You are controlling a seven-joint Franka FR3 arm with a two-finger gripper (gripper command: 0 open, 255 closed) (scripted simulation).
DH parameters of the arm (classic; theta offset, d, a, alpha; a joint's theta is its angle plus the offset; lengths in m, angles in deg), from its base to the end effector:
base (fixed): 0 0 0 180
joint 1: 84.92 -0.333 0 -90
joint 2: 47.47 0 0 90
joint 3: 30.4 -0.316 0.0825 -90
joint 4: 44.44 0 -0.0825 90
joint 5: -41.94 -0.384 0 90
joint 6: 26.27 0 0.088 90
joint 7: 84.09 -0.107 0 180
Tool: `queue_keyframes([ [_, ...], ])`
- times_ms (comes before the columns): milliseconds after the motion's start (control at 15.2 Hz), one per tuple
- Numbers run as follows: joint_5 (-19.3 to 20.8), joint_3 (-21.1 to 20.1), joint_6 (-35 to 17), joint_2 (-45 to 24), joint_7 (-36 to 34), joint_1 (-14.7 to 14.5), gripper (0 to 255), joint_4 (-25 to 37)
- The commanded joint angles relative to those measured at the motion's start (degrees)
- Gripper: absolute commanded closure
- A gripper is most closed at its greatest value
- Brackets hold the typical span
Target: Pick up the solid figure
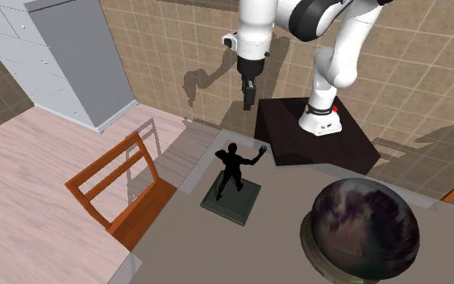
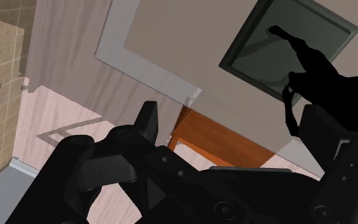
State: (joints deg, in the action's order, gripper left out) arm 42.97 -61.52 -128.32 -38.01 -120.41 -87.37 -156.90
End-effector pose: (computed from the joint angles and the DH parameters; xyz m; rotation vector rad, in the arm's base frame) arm 0.4209 0.2940 0.5313 3.0332 -0.0783 0.0387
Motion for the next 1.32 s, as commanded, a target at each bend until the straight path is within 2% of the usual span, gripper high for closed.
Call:
queue_keyframes([
  [0, 2.86, -2.34, 0.05, -5.54, -4.52, -0.46, 0, 4.02],
  [330, 11.09, -5.46, 2.4, -19.42, -14.7, -4.44, 0, 15.12],
  [594, 17.46, -5.18, 6.13, -30.99, -21.02, -10.4, 0, 26.37],
  [1254, 18.4, -4.59, 1.0, -32.32, -22.24, -10.44, 0, 22.18],
])
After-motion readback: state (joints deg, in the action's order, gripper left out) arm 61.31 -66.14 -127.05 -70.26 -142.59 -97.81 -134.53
